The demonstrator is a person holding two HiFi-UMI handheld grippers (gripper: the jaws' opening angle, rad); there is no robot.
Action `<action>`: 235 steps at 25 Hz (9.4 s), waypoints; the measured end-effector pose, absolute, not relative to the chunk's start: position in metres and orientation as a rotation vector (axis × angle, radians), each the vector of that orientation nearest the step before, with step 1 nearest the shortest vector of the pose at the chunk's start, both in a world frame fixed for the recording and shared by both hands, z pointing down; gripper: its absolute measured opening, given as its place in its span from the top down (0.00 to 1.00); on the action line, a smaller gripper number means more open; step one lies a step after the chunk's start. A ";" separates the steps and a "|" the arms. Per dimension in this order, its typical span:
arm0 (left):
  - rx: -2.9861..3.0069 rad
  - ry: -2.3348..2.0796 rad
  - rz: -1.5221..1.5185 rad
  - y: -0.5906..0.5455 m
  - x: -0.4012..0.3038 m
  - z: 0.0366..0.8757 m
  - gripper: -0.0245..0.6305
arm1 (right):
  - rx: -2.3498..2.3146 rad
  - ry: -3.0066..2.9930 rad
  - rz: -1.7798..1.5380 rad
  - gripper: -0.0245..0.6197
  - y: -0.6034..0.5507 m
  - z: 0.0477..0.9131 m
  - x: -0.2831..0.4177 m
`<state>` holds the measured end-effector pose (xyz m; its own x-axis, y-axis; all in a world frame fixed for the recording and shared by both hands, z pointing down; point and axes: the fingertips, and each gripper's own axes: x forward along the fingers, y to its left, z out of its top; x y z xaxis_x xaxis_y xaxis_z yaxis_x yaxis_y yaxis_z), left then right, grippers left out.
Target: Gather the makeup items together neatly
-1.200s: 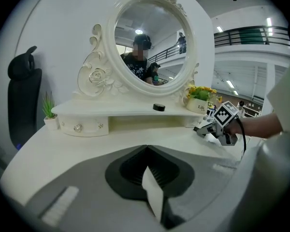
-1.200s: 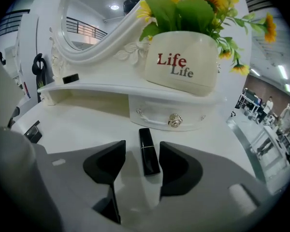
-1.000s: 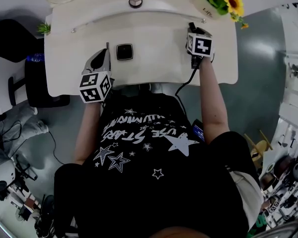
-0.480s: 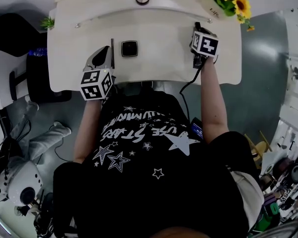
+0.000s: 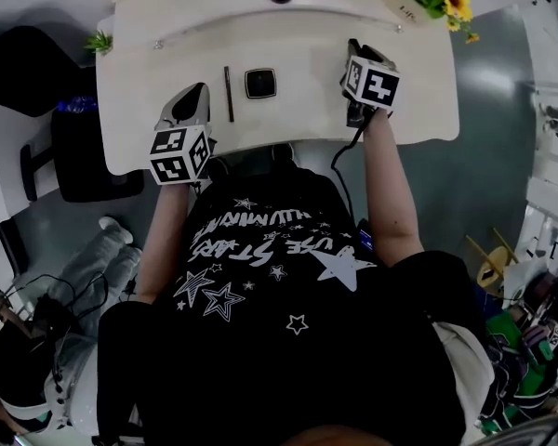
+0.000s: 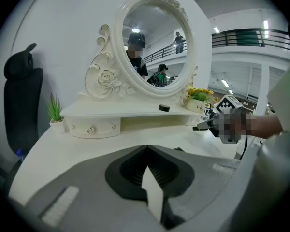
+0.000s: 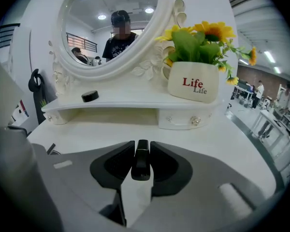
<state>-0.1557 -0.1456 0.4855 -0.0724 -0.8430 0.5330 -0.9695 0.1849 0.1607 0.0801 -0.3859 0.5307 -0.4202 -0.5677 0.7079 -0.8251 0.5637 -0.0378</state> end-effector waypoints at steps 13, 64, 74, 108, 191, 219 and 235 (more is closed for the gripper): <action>1.794 -1.871 0.332 -0.106 -0.183 0.484 0.96 | 1.102 -2.204 0.550 0.76 -0.295 0.518 0.024; 1.758 -1.904 0.266 -0.095 -0.202 0.481 0.96 | 0.959 -2.244 0.514 0.55 -0.276 0.527 -0.009; 1.697 -2.001 0.206 -0.116 -0.201 0.468 0.96 | 0.870 -2.386 0.384 0.44 -0.331 0.472 -0.038; 1.547 -2.101 0.186 -0.119 -0.210 0.464 0.96 | 0.720 -2.401 0.287 0.56 -0.395 0.483 -0.126; 1.534 -1.993 0.161 -0.072 -0.099 0.508 0.96 | 0.671 -2.307 0.414 0.49 -0.272 0.545 0.049; 1.742 -1.992 0.095 0.126 -0.021 0.455 0.96 | 0.919 -2.497 0.341 0.92 -0.063 0.449 0.139; 1.783 -1.949 0.104 0.122 0.004 0.459 0.96 | 0.886 -2.444 0.303 0.92 -0.035 0.454 0.174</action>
<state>0.0039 0.1224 0.4588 -0.0238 -0.9153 0.4020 -0.9529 0.1424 0.2676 0.1742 -0.0355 0.4545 -0.6522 -0.5316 0.5405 -0.6475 0.7614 -0.0325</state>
